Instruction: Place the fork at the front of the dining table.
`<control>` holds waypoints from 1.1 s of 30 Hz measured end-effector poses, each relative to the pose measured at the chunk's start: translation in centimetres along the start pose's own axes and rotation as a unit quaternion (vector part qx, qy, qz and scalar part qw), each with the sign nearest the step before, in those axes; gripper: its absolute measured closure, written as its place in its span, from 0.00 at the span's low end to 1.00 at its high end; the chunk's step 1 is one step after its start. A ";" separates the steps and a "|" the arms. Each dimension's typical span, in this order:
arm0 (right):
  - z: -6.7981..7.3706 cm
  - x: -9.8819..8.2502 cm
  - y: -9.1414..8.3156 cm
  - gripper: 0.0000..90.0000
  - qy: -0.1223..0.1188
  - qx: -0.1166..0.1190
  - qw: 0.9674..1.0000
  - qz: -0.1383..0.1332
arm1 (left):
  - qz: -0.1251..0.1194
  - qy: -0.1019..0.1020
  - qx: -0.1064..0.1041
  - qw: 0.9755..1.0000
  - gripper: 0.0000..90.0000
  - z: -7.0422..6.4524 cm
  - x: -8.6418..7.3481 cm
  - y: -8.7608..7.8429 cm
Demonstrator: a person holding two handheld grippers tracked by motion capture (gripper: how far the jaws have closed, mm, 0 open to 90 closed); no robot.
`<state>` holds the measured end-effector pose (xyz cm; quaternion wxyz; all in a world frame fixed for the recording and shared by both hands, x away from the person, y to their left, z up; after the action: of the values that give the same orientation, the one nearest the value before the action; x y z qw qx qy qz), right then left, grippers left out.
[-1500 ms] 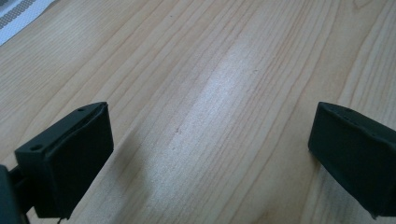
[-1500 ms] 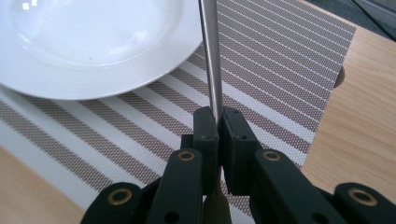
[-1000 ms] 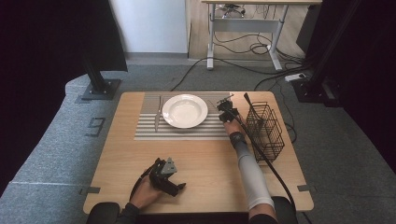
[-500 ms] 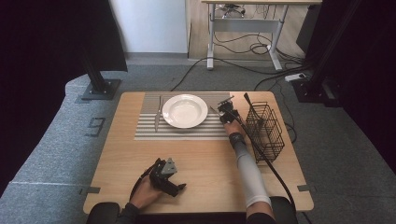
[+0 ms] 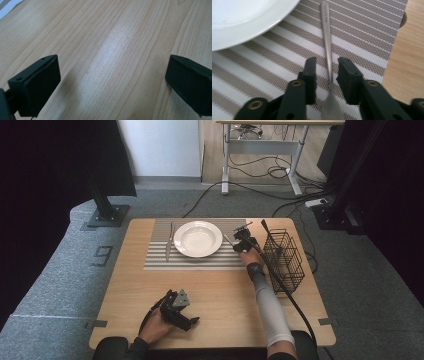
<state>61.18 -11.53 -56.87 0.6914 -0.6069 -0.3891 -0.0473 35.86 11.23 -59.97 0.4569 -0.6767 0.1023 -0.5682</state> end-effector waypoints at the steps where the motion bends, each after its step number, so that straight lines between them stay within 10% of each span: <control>1: 0.2 -0.1 -0.4 0.69 -0.003 0.000 1.000 -0.001 | 0.000 0.000 0.000 1.000 0.00 0.0 0.0 0.0; 12: 2.0 -2.6 -4.5 0.59 -0.020 -0.008 1.000 -0.008 | 0.000 0.008 -0.010 1.000 0.00 -0.2 0.1 0.1; 22: 1.3 -5.0 -4.5 0.60 -0.010 -0.031 0.999 0.015 | 0.002 0.006 -0.013 1.000 0.00 -0.2 0.1 0.1; 33: 3.9 -5.1 -4.7 0.59 -0.019 0.038 0.999 -0.003 | 0.002 0.007 -0.012 1.000 0.00 -0.2 0.1 0.1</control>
<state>53.26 -11.39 -56.30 0.7062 -0.5800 -0.4055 -0.0232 35.73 11.04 -60.00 0.4495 -0.6782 0.1138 -0.5702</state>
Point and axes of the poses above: each handheld gripper's, and its own axes: y roughly forward along the jaws, x roughly out of its top, z roughly to its left, the point moved 7 cm from there along y, roughly forward along the jaws, and after that the axes turned 1 degree about -y, right-handed, at the moved point
